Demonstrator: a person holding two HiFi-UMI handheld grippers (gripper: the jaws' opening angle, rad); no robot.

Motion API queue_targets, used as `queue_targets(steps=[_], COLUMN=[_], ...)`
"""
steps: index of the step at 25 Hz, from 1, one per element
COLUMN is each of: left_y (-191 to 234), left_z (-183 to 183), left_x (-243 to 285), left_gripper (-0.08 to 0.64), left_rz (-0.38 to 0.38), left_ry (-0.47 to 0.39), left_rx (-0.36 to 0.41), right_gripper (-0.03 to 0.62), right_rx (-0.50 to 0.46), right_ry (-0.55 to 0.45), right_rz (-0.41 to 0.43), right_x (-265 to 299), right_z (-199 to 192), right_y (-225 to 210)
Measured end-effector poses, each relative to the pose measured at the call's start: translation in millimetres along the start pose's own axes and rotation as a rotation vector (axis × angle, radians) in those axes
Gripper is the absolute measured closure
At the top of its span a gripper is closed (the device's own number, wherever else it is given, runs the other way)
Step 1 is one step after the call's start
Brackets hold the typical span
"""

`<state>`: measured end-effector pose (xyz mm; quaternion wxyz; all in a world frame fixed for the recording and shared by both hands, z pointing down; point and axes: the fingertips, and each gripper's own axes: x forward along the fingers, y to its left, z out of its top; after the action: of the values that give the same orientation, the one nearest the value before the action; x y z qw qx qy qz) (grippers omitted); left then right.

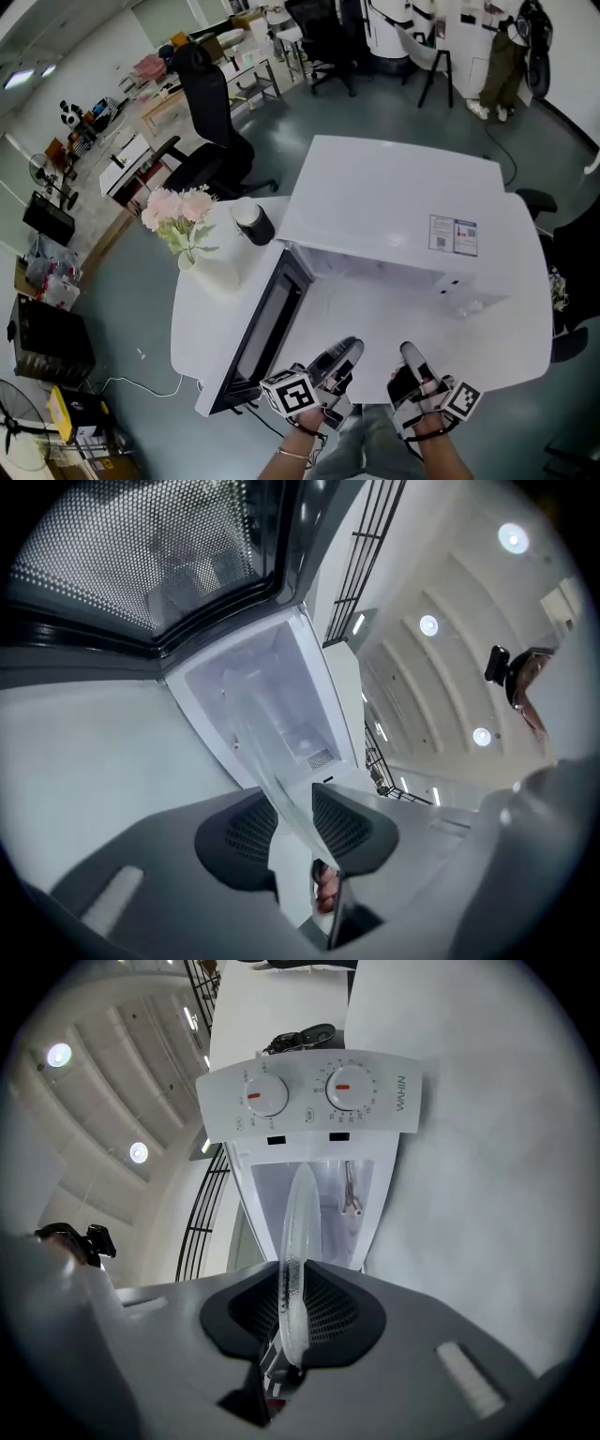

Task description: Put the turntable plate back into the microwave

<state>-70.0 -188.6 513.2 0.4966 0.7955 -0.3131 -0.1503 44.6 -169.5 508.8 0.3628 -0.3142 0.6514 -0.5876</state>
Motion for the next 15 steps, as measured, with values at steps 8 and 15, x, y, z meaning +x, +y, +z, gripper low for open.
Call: queue_targets(steps=[8,15], left_y=[8,9], left_z=[11,17], left_x=[-15,-25], left_gripper=[0.409,0.386], left_rz=[0.117,0.245], left_ry=[-0.017,-0.014], left_rx=[0.121,0.295], right_gripper=[0.535,0.535], right_rx=[-0.016,-0.019], right_ry=[-0.004,-0.021], right_rz=[0.007,0.017], right_x=[19,29], right_z=[4,7], right_y=[-1,-5])
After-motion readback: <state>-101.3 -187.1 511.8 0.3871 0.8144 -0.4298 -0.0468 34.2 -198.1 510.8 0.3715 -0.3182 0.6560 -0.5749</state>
